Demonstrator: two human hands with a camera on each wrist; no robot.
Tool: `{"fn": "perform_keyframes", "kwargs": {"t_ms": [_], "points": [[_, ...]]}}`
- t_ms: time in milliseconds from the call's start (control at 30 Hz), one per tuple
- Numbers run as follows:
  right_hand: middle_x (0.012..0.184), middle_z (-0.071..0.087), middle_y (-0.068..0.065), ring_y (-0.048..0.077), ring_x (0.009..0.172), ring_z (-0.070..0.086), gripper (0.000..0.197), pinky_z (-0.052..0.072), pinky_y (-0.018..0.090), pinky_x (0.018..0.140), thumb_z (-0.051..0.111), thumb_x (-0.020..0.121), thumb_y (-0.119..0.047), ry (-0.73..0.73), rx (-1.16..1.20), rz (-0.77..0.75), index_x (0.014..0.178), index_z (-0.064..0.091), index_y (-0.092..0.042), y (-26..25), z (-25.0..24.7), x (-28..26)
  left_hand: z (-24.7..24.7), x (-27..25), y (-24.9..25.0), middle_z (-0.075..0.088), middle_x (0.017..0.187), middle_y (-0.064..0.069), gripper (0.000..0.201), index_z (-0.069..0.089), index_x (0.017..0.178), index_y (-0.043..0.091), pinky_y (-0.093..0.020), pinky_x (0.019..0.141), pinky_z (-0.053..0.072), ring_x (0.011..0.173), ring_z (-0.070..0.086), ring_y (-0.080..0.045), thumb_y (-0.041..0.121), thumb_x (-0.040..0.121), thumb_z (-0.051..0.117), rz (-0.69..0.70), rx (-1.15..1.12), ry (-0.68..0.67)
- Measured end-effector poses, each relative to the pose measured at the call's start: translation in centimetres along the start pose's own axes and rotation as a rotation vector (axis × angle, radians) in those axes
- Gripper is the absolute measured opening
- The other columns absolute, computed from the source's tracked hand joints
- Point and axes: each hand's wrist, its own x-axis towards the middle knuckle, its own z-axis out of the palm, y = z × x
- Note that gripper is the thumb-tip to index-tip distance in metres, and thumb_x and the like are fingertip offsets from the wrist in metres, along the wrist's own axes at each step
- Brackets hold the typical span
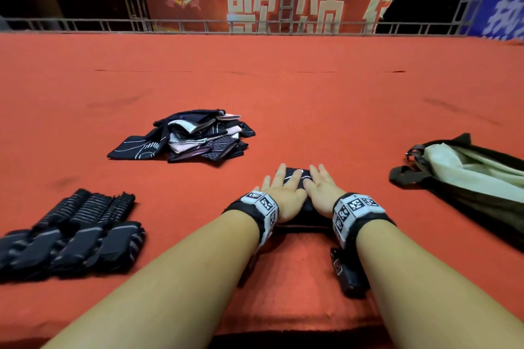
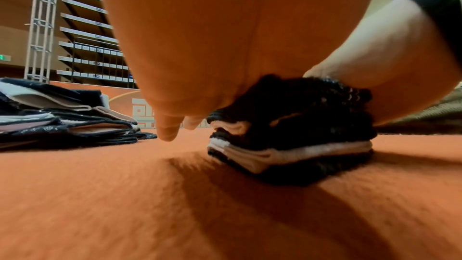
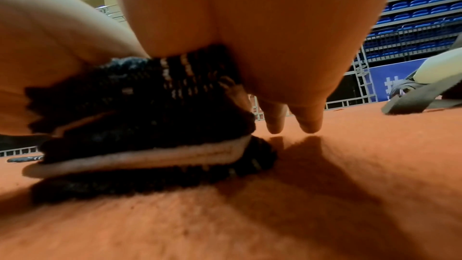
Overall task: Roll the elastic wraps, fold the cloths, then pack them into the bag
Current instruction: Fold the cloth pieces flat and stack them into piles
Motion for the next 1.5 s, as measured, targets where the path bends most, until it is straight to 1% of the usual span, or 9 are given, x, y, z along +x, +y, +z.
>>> {"fn": "perform_keyframes", "kwargs": {"t_ms": [233, 400, 600, 733, 867, 1167, 1267, 1400, 1500], "points": [[0.168, -0.009, 0.005, 0.02, 0.155, 0.001, 0.058, 0.005, 0.03, 0.122, 0.029, 0.109, -0.035, 0.025, 0.018, -0.02, 0.161, 0.01, -0.019, 0.3, 0.4, 0.2, 0.8, 0.5, -0.1, -0.014, 0.168, 0.014, 0.064, 0.003, 0.157, 0.051, -0.056, 0.123, 0.009, 0.154, 0.008, -0.037, 0.053, 0.096, 0.023, -0.038, -0.038, 0.033], [0.168, -0.01, 0.004, 0.021, 0.155, 0.0, 0.059, 0.005, 0.032, 0.122, 0.03, 0.109, -0.036, 0.029, 0.027, -0.031, 0.161, 0.009, -0.019, 0.4, 0.4, 0.3, 2.1, 2.6, -1.2, -0.017, 0.168, 0.014, 0.098, 0.004, 0.158, 0.045, -0.055, 0.124, 0.01, 0.156, -0.002, -0.03, 0.069, 0.063, 0.0, 0.035, 0.033, -0.005], [0.168, -0.009, 0.003, 0.022, 0.155, 0.004, 0.059, 0.008, 0.032, 0.122, 0.031, 0.109, -0.035, 0.04, 0.042, -0.031, 0.161, 0.01, -0.02, 0.3, 0.6, 0.6, 1.6, 2.4, -1.2, -0.02, 0.167, 0.015, 0.095, 0.006, 0.158, 0.044, -0.053, 0.124, 0.013, 0.157, 0.002, -0.027, 0.069, 0.067, 0.003, 0.031, 0.027, -0.011], [0.169, -0.008, 0.001, 0.021, 0.155, 0.007, 0.059, 0.01, 0.033, 0.122, 0.032, 0.109, -0.036, 0.052, 0.04, -0.022, 0.161, 0.011, -0.021, 0.3, 0.7, 0.5, 0.6, 0.6, -0.4, -0.021, 0.167, 0.008, 0.067, 0.0, 0.159, 0.043, -0.047, 0.121, 0.023, 0.151, 0.024, -0.035, 0.055, 0.097, 0.022, -0.022, -0.09, 0.014], [0.168, -0.009, -0.002, 0.021, 0.155, 0.009, 0.058, 0.012, 0.036, 0.122, 0.031, 0.108, -0.037, 0.053, 0.02, -0.009, 0.161, 0.01, -0.024, 0.2, 0.8, 0.1, 1.7, 1.3, -0.7, -0.005, 0.17, -0.006, 0.086, 0.002, 0.163, 0.025, -0.051, 0.125, 0.007, 0.156, 0.007, -0.033, 0.059, 0.084, -0.001, 0.138, -0.092, 0.065], [0.169, -0.008, 0.002, 0.022, 0.155, 0.009, 0.06, 0.011, 0.036, 0.123, 0.032, 0.108, -0.034, 0.057, -0.12, 0.048, 0.161, 0.008, -0.02, -0.7, 0.8, -0.5, -1.0, 0.3, -1.6, -0.025, 0.166, 0.009, 0.066, -0.002, 0.159, 0.043, -0.047, 0.124, 0.017, 0.154, 0.016, -0.03, 0.054, 0.102, 0.029, 0.11, -0.045, -0.08], [0.168, 0.005, 0.009, 0.024, 0.154, 0.013, 0.058, 0.014, 0.035, 0.123, 0.035, 0.108, -0.03, 0.013, -0.254, 0.137, 0.16, 0.014, -0.014, -1.8, -0.4, 0.2, -4.1, 0.0, -4.5, -0.017, 0.168, 0.002, 0.072, 0.0, 0.161, 0.037, -0.043, 0.125, 0.014, 0.156, 0.011, -0.028, 0.06, 0.103, 0.036, 0.111, 0.002, -0.048], [0.133, 0.061, 0.006, 0.025, 0.121, 0.06, 0.033, 0.048, 0.031, 0.095, 0.056, 0.096, -0.028, -0.061, -0.515, 0.158, 0.128, 0.06, -0.02, -7.6, -3.6, 0.2, -9.3, 0.7, -11.2, 0.021, 0.165, -0.014, 0.076, 0.026, 0.159, 0.016, -0.043, 0.122, 0.024, 0.15, 0.025, -0.034, 0.057, 0.099, 0.047, -0.04, 0.153, 0.119], [0.137, 0.06, 0.013, 0.03, 0.123, 0.059, 0.038, 0.048, 0.033, 0.1, 0.05, 0.097, -0.023, -0.004, -0.469, -0.008, 0.133, 0.058, -0.013, -13.6, -3.1, 1.8, -12.6, 0.9, -15.9, 0.051, 0.142, -0.014, 0.061, 0.053, 0.139, 0.011, -0.04, 0.112, 0.039, 0.132, 0.048, -0.034, 0.052, 0.093, 0.055, -0.127, 0.222, 0.242]]}}
